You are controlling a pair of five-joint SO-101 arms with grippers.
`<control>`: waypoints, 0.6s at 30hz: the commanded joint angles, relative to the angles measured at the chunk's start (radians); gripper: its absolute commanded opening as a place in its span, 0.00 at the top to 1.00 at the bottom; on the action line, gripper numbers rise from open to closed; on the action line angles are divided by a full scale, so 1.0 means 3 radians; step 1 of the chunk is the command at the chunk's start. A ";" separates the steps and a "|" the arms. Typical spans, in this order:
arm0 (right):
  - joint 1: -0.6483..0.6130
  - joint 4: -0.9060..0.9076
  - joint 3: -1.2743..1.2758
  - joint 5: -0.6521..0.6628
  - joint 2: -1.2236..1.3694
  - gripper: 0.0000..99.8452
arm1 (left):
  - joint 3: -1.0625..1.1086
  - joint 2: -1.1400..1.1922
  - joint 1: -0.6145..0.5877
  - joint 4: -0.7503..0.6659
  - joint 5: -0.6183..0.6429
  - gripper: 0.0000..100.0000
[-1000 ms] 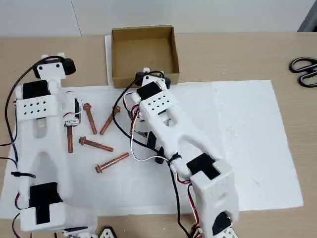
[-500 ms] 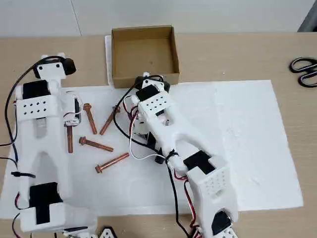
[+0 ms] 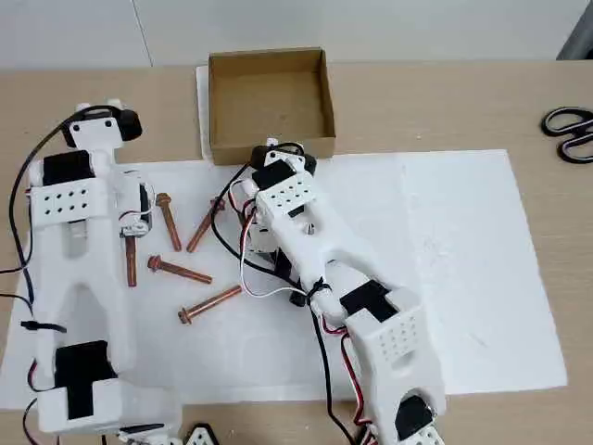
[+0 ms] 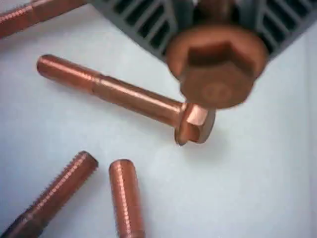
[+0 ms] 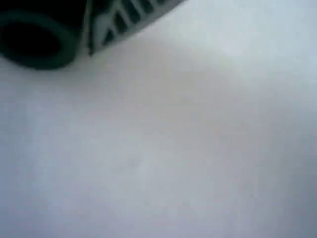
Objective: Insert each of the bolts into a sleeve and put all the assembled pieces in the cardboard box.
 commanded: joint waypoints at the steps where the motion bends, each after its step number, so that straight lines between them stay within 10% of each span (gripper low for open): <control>1: -0.0043 -0.0013 -0.0077 -0.0026 0.0003 1.00 | -0.0018 -0.0179 -0.0015 -0.0066 -0.0010 1.00; 18: -0.0023 0.0269 -0.0077 -0.0005 -0.0877 1.00 | -0.0033 -0.0210 0.0164 0.0220 0.0000 1.00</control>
